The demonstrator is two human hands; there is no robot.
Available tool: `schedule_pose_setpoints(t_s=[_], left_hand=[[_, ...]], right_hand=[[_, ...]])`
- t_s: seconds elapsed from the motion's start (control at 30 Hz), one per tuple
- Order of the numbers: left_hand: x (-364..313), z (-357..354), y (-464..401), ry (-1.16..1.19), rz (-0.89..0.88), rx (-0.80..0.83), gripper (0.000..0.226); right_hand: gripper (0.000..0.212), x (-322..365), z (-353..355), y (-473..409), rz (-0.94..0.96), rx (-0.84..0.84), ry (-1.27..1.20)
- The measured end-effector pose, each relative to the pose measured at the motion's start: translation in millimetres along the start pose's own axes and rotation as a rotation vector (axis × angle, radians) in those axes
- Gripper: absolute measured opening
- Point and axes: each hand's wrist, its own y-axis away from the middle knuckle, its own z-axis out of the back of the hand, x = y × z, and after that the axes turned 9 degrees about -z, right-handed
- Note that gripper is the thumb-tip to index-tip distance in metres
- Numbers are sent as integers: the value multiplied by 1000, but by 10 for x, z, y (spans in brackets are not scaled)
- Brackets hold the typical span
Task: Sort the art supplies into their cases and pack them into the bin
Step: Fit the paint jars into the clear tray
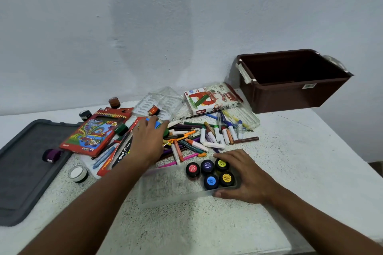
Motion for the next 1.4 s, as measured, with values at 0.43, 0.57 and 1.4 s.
schedule_pose_setpoints(t_s=[0.43,0.57,1.4], left_hand=[[52,-24,-175,-43,-111,25,50],[52,48,-128,117,-72,-6,48],[-618,256,732,830,-229,27,46]], right_hand=[[88,15,28,-14,4,36,20],[89,14,23,-8,4,34,20],[92,10,-41,25,-10,-27,52]])
